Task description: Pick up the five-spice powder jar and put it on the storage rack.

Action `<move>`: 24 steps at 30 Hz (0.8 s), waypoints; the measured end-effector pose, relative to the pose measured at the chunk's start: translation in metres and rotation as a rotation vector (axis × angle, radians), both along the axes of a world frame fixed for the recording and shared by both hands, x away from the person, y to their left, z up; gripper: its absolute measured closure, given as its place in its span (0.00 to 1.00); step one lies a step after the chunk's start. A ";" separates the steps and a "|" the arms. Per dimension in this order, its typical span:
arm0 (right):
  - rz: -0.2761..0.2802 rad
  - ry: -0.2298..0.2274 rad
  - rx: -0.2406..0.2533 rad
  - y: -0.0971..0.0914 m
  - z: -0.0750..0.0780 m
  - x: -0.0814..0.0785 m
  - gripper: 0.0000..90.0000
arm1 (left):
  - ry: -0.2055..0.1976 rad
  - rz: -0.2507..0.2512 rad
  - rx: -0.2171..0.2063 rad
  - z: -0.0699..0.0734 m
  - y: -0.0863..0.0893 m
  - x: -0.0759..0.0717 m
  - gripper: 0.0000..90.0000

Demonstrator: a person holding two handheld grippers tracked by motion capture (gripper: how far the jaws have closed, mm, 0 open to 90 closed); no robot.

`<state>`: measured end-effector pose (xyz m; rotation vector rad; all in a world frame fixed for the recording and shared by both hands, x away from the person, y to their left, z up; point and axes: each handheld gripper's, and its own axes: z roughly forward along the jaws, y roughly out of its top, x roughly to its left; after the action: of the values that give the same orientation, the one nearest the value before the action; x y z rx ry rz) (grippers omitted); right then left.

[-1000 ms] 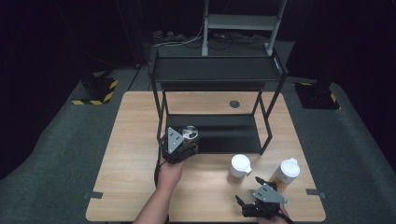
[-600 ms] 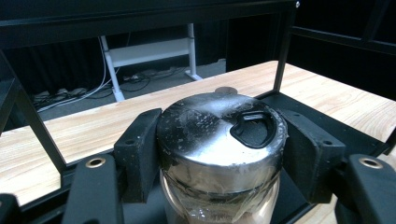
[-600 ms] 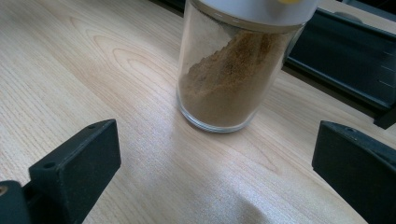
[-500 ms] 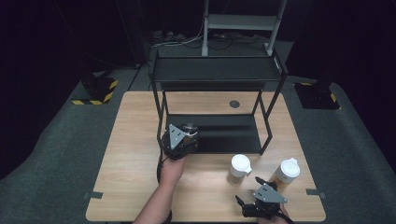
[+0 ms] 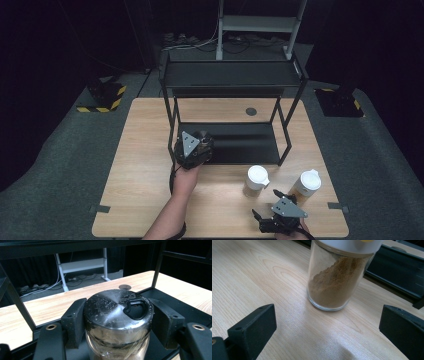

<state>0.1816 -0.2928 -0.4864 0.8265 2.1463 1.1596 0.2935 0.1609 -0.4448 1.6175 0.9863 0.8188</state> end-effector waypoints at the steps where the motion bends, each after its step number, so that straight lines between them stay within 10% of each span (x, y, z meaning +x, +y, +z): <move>1: 0.000 0.000 0.000 0.000 0.000 0.000 0.00 | 0.001 0.001 -0.001 -0.001 0.000 0.001 0.38; 24: 0.003 0.000 0.003 -0.001 0.000 0.000 0.00 | 0.039 0.018 0.003 -0.015 -0.001 0.010 0.38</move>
<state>0.1817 -0.2938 -0.4865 0.8245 2.1470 1.1653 0.3031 0.1603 -0.4599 1.6344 1.0290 0.8041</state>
